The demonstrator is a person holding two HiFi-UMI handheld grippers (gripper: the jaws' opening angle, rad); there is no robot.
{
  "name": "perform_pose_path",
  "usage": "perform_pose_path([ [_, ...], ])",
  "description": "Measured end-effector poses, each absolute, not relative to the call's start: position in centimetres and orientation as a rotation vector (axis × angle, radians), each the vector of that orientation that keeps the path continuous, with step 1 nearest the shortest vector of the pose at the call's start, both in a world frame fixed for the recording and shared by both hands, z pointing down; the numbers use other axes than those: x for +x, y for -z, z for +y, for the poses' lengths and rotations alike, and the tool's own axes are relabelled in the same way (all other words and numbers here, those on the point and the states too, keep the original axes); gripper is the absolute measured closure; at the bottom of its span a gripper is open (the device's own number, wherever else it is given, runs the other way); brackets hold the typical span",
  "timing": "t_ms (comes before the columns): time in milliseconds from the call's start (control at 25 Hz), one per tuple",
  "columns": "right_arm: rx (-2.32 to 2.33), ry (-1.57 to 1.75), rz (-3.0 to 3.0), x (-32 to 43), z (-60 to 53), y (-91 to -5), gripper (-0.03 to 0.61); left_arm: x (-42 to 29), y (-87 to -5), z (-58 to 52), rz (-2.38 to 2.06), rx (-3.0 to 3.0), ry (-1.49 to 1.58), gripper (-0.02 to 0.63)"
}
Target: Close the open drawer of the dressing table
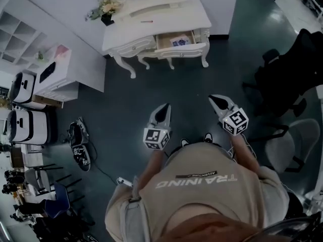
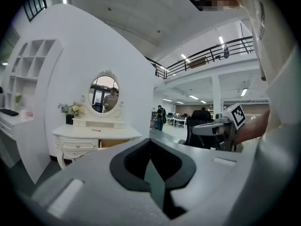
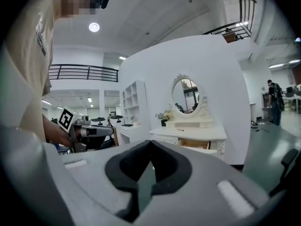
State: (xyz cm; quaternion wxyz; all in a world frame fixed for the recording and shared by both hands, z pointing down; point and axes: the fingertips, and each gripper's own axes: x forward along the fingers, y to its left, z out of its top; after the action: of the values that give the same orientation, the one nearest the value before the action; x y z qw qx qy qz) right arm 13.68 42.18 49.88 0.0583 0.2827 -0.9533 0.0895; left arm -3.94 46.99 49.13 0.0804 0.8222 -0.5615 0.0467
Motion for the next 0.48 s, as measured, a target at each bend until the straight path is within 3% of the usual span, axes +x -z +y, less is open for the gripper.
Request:
perform_pose_path([
  [480, 1.008, -0.34, -2.823, 7.9, 41.0, -52.1, 0.574, -8.8, -51.0, 44.9, -1.482, 2.578, -0.141, 0.612],
])
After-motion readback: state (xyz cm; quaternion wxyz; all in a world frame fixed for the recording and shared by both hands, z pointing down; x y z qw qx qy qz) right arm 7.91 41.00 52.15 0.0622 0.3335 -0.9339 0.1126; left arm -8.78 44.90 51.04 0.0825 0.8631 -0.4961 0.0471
